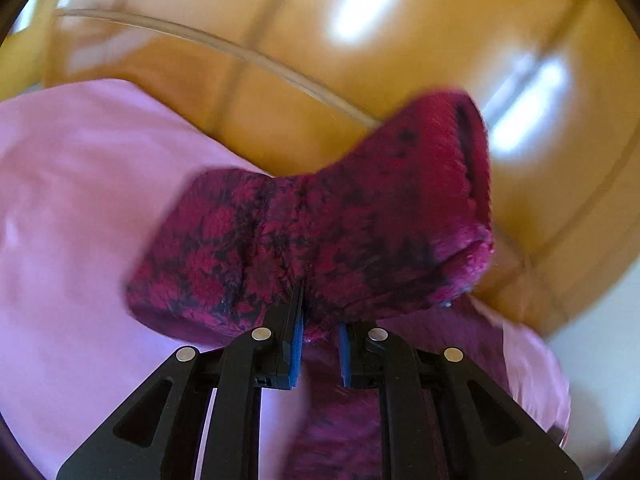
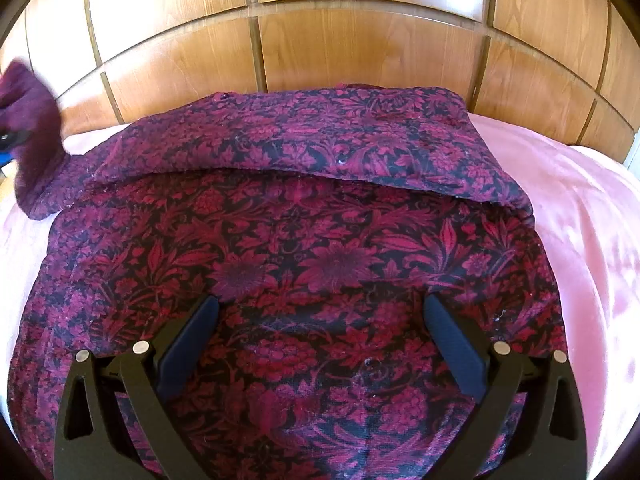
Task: Fold small clothes
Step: 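Grasp the sleeve cuff with the left gripper and fold it over the body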
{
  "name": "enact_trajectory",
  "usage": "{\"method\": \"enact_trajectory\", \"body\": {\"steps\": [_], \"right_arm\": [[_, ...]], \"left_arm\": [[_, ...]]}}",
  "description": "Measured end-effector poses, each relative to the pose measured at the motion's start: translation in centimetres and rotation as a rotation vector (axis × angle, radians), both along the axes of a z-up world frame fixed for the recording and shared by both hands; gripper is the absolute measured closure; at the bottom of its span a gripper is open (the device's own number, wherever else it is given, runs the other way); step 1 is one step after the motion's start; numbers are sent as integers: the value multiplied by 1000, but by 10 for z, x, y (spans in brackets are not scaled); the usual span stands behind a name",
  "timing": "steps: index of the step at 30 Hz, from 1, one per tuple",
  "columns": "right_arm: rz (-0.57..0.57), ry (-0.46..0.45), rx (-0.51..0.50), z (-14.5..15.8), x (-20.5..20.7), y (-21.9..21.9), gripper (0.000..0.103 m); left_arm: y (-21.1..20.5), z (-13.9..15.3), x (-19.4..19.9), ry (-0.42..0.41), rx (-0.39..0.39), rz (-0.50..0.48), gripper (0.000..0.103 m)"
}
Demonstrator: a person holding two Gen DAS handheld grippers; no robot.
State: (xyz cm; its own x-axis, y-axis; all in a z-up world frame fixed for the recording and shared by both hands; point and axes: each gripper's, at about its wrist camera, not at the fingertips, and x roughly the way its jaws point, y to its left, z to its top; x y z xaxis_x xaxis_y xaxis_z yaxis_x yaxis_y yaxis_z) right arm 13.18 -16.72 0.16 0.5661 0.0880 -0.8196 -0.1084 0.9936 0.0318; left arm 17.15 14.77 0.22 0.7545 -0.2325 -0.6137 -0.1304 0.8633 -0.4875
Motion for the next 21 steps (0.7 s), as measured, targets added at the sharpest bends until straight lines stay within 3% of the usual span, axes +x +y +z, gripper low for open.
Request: {"method": "enact_trajectory", "body": {"steps": [5,7,9,11,13,16,18,21], "right_arm": [[-1,-2,14,0,-1,-1,2],[-2,-2,18,0,-2,-1,2],[-2,0,24,0,-1,-3,2],[0,4,27,2,0,-4,2],[-1,9,38,4,1,-6,2],[-21,4,96,16,3,-12,16],[-27,11,184,27,9,-13,25],[27,10,300,43,23,4,26]], "left_arm": [[-71,-28,21,72,48,-156,82],[-85,-35,27,94,70,-198,57],[-93,-36,25,90,85,-219,50],[-95,-32,18,66,77,-235,32],[-91,-27,0,52,64,-232,29],[-79,-23,-19,24,54,-253,19],[-74,-24,-31,8,68,-245,19],[-64,-23,-37,4,86,-189,19]]}}
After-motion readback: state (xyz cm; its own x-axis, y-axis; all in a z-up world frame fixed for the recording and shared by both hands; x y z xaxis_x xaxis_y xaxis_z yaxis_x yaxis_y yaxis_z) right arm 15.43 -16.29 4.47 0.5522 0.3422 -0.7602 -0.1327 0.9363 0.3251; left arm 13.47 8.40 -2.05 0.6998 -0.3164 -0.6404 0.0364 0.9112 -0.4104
